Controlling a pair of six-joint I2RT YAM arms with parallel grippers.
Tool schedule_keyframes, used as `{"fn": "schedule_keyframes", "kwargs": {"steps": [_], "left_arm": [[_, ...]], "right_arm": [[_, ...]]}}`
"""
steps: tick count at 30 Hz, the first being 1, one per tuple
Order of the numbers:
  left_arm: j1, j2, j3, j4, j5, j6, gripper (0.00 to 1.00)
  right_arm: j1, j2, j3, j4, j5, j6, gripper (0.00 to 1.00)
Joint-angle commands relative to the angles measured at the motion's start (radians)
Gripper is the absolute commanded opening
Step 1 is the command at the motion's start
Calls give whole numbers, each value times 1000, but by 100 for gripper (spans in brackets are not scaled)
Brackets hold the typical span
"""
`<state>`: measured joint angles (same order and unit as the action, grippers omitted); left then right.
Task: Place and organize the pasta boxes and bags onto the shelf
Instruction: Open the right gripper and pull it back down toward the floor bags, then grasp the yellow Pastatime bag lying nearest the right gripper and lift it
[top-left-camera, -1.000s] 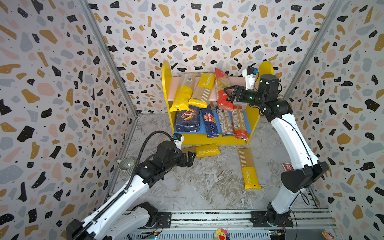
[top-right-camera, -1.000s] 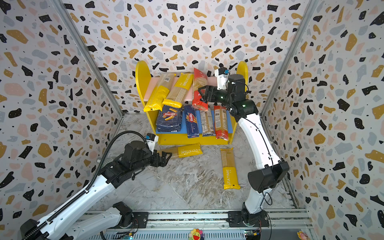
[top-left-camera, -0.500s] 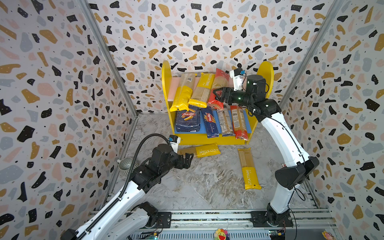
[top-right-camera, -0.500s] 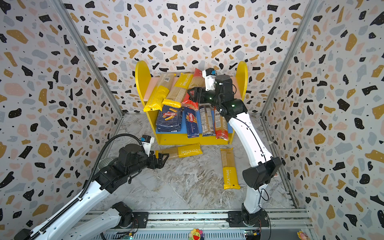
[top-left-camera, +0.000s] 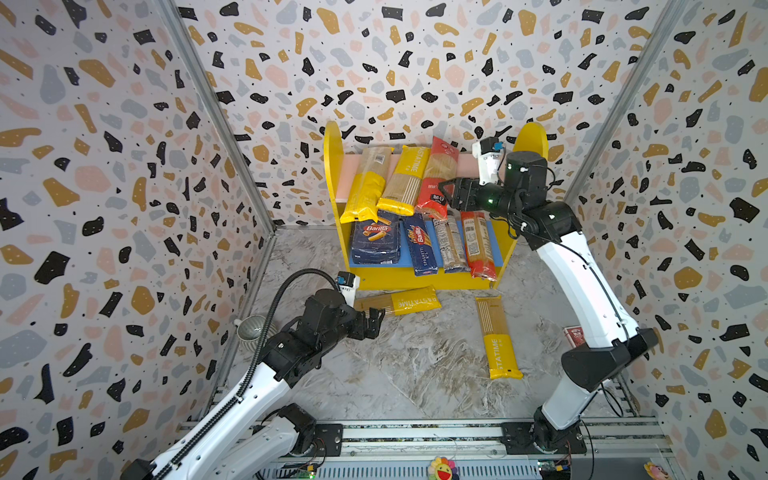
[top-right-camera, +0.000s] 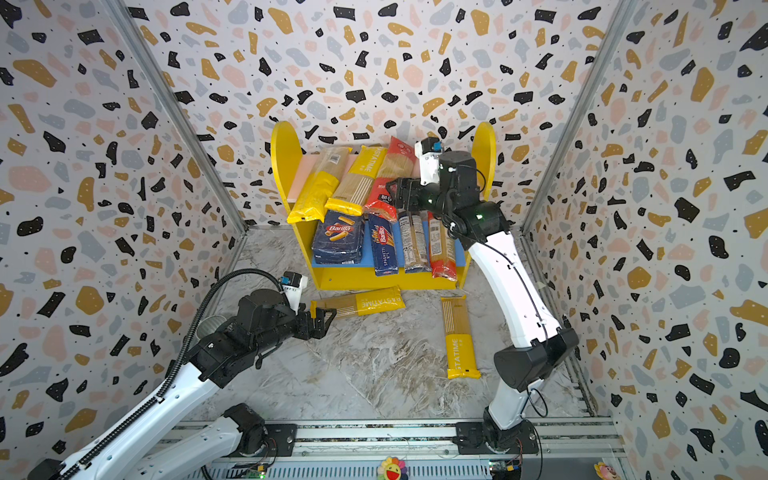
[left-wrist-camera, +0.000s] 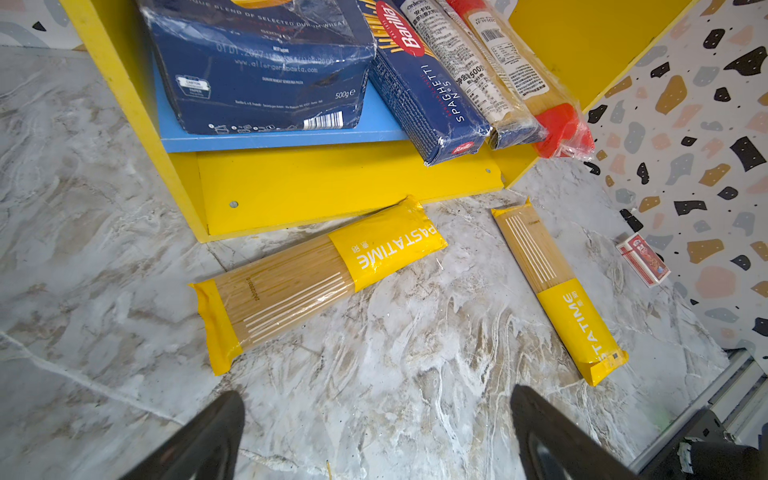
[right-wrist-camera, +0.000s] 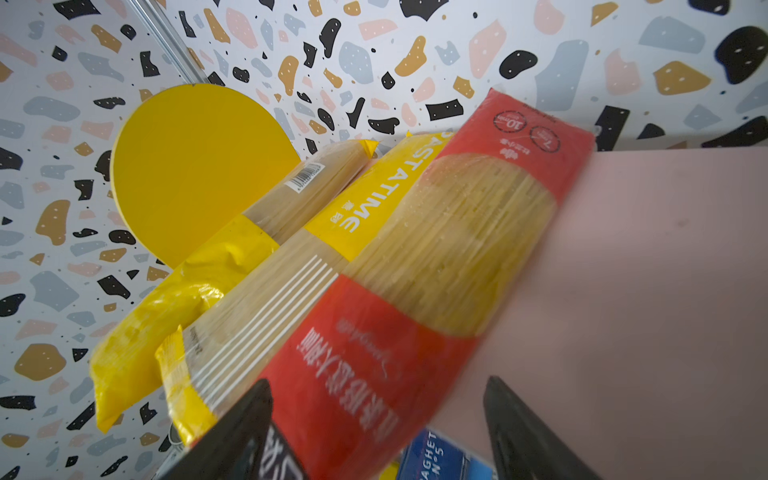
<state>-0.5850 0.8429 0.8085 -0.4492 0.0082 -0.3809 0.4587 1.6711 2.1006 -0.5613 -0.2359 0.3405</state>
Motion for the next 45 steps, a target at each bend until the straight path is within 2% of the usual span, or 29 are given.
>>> {"fn": "schedule_keyframes", "kwargs": {"steps": [1, 8, 14, 19, 23, 26, 27, 32, 35, 41, 45], "left_arm": [[-4, -4, -15, 25, -11, 2, 100], [-4, -2, -34, 34, 1, -17, 100], [-4, 5, -68, 63, 37, -38, 100], [-6, 10, -113, 94, 32, -59, 99], [-7, 35, -116, 102, 21, -66, 99], [-13, 52, -112, 116, 19, -84, 100], [-17, 54, -114, 123, 18, -92, 100], [-59, 90, -118, 154, -7, -117, 99], [-91, 110, -117, 177, -21, -133, 100], [-176, 164, -113, 217, -58, -156, 100], [-214, 189, -103, 224, -72, -157, 100]], "right_arm": [[6, -166, -133, 2, 50, -24, 80], [6, -446, -585, 15, 197, -9, 81], [5, -563, -896, -34, 328, 45, 83], [5, -634, -1124, -15, 334, 124, 88], [6, -659, -1264, -3, 332, 238, 92], [8, -659, -1325, -29, 395, 286, 94], [8, -658, -1336, -37, 415, 294, 99], [8, -656, -1408, -35, 436, 317, 99], [8, -654, -1448, -17, 439, 321, 99], [8, -633, -1528, 67, 373, 353, 99], [8, -606, -1571, 101, 387, 365, 99]]}}
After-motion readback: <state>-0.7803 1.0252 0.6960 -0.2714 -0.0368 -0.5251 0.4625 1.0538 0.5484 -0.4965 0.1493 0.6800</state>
